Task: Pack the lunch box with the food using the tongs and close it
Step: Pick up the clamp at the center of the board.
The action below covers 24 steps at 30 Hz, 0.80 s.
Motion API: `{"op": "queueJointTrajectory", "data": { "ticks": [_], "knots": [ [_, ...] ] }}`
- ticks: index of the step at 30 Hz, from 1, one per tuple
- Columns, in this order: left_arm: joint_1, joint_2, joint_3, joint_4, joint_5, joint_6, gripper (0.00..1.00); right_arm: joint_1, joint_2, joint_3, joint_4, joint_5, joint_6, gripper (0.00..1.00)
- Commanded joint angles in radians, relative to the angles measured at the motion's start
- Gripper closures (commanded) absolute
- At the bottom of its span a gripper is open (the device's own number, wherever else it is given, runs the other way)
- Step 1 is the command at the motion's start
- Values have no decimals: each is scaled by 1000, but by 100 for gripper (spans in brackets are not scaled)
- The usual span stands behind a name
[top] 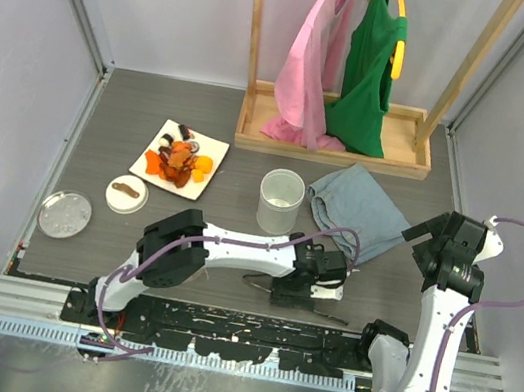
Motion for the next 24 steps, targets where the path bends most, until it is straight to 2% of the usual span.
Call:
{"op": "queueJointTrajectory", "data": {
  "ticks": [1,9,21,24],
  "knots": [
    [9,48,49,-85,11,8,26,-2,-3,9,44,-3,-20,0],
    [20,101,130,-181,12,19,21,-2,-3,-4,55,-22,-22,0],
    [22,177,233,-211,22,16,25,-3,-2,-2,57,-19,-26,0],
    [23,182,231,-210,26,11,32,-2,-1,-1,57,-19,-26,0]
  ]
}}
